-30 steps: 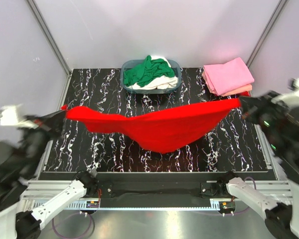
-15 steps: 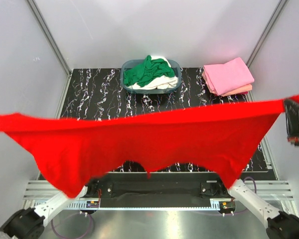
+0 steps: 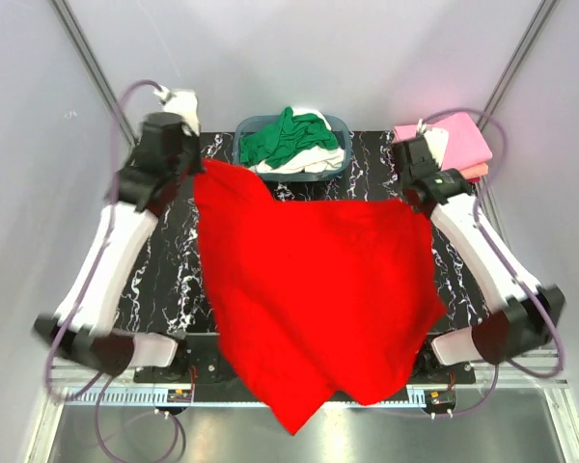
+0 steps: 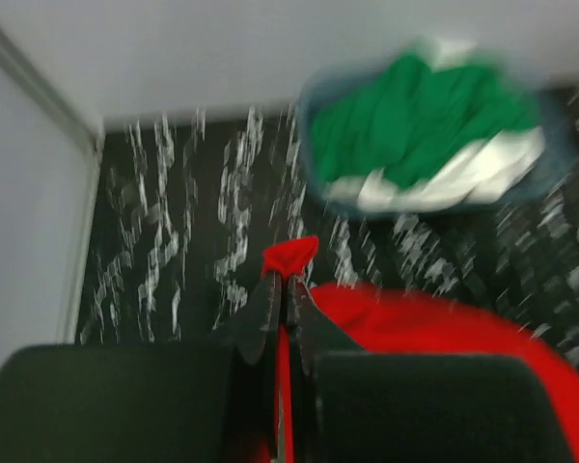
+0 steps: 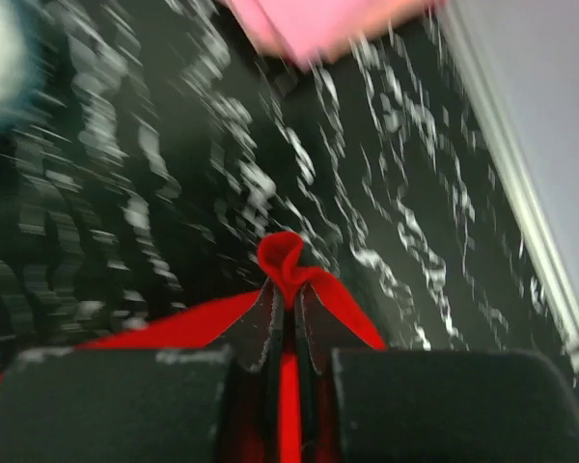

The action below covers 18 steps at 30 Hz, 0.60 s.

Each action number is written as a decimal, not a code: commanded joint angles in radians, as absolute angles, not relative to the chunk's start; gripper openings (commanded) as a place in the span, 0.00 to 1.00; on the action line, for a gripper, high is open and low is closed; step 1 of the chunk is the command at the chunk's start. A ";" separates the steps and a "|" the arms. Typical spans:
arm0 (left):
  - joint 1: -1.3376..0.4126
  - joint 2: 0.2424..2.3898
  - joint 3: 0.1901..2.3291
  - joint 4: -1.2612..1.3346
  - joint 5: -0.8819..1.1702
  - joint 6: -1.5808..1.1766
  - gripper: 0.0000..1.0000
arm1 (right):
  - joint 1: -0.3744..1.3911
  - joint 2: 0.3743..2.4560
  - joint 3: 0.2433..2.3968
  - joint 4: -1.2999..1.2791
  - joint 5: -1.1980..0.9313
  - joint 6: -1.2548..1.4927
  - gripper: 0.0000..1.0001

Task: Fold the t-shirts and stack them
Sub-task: Flatten the tshirt out

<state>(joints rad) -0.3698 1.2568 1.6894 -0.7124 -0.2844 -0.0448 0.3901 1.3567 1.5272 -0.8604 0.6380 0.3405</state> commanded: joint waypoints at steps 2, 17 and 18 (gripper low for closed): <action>-0.209 1.420 1.516 -0.574 -0.169 -0.118 0.00 | 0.228 1.446 1.356 -0.726 0.564 0.468 0.00; -0.210 1.734 1.725 -0.755 -0.230 -0.238 0.99 | 0.146 1.727 1.464 -0.756 0.356 0.446 1.00; -0.213 1.662 1.629 -0.747 -0.236 -0.250 0.99 | 0.146 1.711 1.427 -0.747 0.339 0.451 1.00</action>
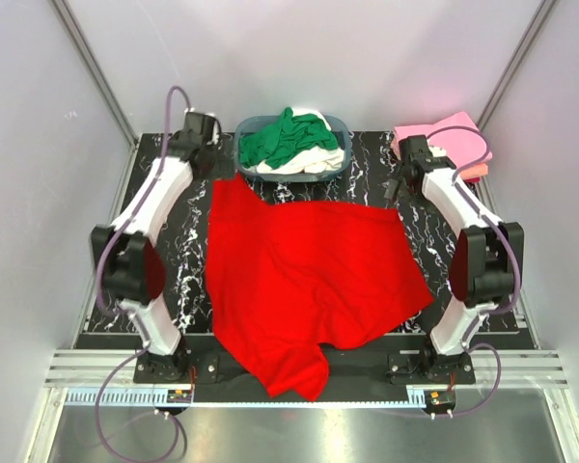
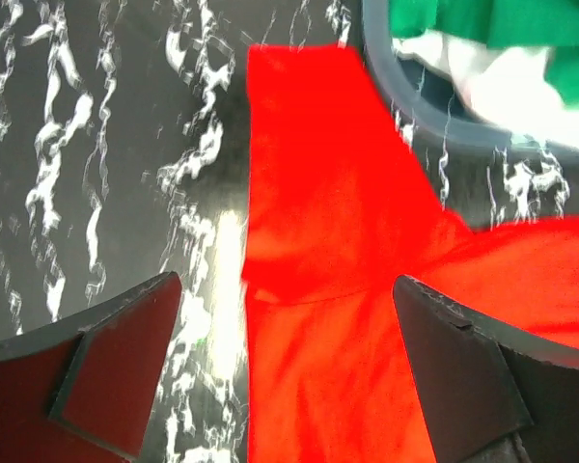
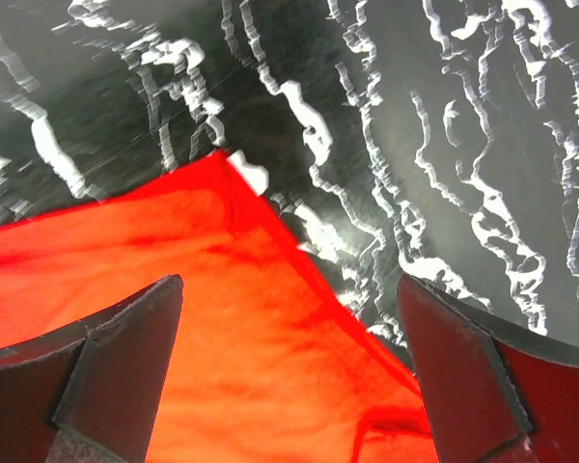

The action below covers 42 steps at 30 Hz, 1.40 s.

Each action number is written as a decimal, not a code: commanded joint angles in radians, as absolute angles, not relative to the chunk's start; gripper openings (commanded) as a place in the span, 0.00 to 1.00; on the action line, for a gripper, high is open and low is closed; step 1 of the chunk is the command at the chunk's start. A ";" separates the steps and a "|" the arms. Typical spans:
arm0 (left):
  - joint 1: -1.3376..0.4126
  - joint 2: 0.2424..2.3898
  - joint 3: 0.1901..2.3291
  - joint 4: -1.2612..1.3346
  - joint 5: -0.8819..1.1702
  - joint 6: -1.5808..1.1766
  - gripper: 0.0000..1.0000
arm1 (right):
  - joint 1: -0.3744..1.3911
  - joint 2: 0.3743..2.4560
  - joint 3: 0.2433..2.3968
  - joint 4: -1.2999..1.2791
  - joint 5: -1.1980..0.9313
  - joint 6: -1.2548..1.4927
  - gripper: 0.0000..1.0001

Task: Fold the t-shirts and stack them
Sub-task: Flatten the tshirt out

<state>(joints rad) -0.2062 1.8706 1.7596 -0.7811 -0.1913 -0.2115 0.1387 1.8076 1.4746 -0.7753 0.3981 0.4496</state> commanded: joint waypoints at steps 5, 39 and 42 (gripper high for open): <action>-0.238 1.484 1.302 -0.652 -0.213 -0.359 0.99 | 0.161 1.614 1.280 -0.573 0.045 0.419 1.00; -0.373 1.354 0.563 -0.295 -0.127 -0.799 0.83 | 0.143 2.123 1.635 -0.654 0.216 0.334 0.45; -0.374 1.382 0.564 -0.276 -0.124 -0.793 0.57 | 0.143 2.118 1.644 -0.653 0.218 0.333 0.31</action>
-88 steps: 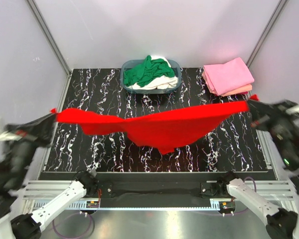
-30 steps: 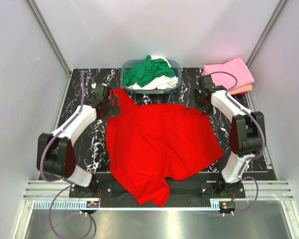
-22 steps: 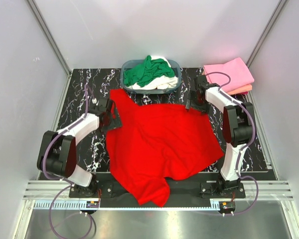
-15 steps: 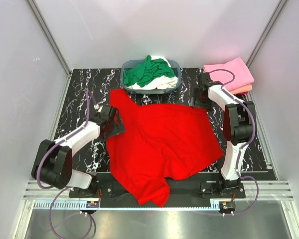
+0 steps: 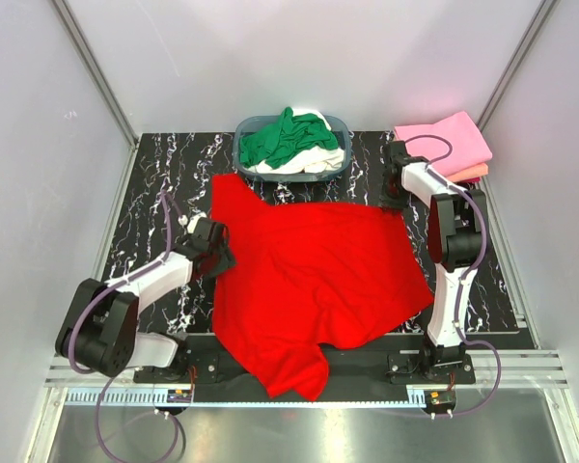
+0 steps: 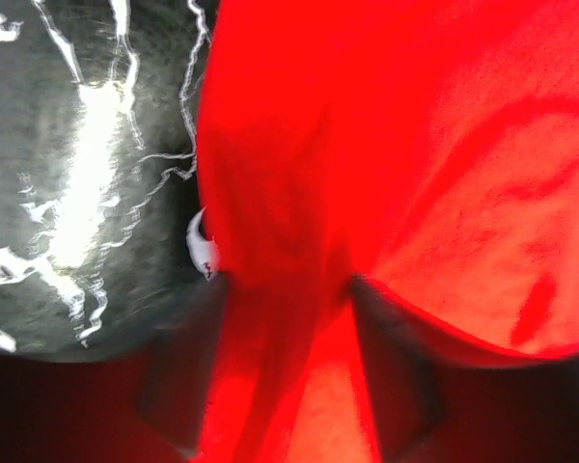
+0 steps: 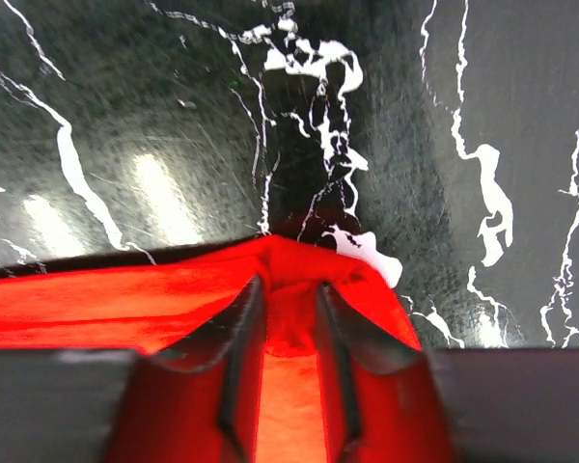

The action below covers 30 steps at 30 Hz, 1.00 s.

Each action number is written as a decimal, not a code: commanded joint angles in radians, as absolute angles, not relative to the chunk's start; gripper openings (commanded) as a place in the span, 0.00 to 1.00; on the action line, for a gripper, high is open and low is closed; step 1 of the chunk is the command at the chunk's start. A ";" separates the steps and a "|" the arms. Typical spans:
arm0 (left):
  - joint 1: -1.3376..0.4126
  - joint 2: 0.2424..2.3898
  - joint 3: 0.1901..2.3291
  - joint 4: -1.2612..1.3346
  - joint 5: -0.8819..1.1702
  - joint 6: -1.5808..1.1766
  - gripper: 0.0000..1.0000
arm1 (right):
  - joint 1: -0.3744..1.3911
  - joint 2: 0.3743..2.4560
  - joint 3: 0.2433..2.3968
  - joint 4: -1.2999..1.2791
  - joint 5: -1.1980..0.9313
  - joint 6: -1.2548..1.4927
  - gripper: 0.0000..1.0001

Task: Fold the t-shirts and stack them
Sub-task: Flatten the tshirt out

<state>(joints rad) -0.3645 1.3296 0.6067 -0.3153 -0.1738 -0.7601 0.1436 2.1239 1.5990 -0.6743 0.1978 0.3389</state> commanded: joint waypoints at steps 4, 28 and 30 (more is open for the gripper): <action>-0.374 1.411 0.616 -0.290 -0.147 -0.759 0.00 | 0.143 2.118 1.672 -0.684 0.238 0.315 0.18; -0.288 1.751 1.378 -0.851 -0.446 -0.465 0.95 | 0.089 2.289 2.093 -0.870 0.270 0.385 1.00; -0.313 1.634 1.329 -0.848 -0.411 -0.474 0.99 | 0.087 2.133 1.897 -0.806 0.268 0.394 1.00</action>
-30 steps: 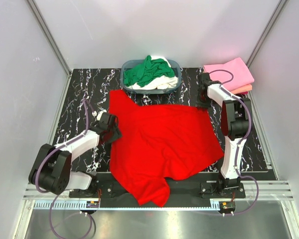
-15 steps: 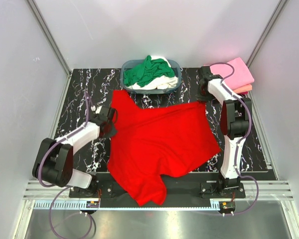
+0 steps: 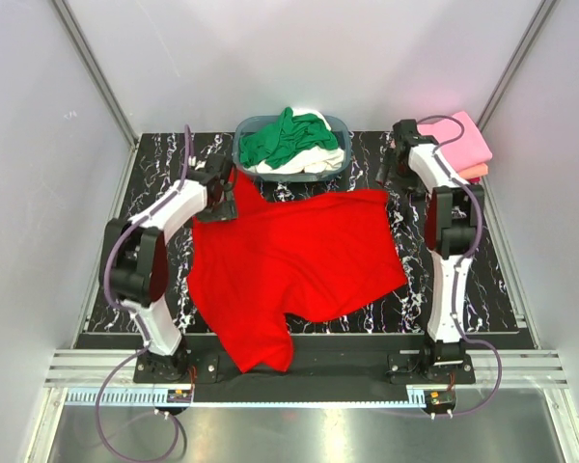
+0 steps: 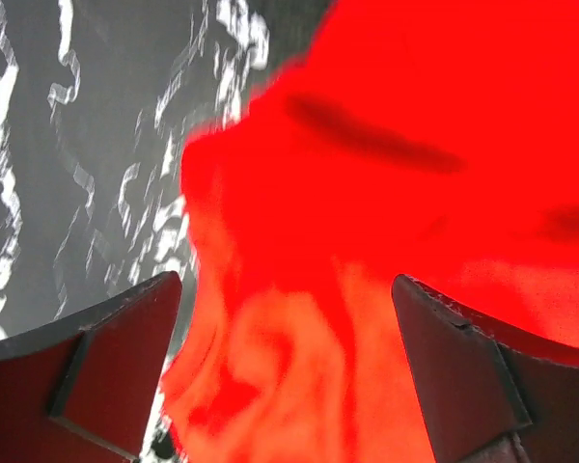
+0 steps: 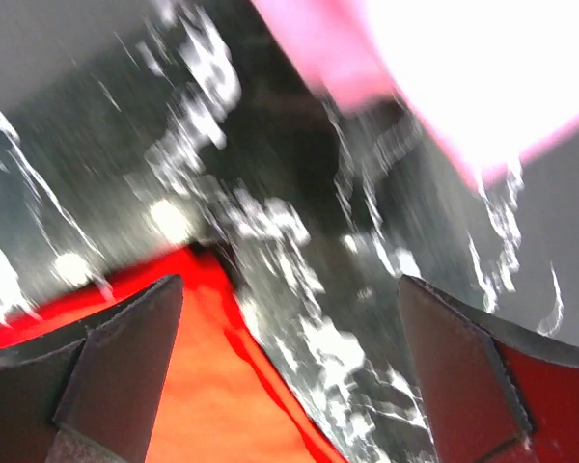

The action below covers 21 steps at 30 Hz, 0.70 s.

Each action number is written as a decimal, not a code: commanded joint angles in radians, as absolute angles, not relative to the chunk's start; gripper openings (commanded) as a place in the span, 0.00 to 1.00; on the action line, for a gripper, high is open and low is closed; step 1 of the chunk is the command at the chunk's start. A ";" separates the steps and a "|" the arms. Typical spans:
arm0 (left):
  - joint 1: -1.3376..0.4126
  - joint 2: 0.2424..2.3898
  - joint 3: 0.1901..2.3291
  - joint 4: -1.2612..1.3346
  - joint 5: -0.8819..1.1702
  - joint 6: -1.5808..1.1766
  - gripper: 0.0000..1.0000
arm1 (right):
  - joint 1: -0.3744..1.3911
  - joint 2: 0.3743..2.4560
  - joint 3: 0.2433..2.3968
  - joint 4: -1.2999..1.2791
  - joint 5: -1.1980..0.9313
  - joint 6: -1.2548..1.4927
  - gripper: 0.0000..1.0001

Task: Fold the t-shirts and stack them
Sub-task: Flatten the tshirt out

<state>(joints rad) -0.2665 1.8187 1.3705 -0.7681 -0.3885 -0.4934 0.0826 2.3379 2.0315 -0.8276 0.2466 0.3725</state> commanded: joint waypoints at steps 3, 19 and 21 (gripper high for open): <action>-0.324 1.523 1.194 -0.825 -0.353 -0.491 0.99 | 0.089 1.947 1.636 -0.662 0.186 0.436 0.97; -0.408 1.521 0.798 -0.420 -0.028 -0.626 0.92 | 0.110 1.824 1.085 -0.535 -0.130 0.472 0.48; -0.413 1.531 0.770 -0.419 -0.015 -0.637 0.89 | 0.113 1.809 1.063 -0.560 -0.135 0.477 0.38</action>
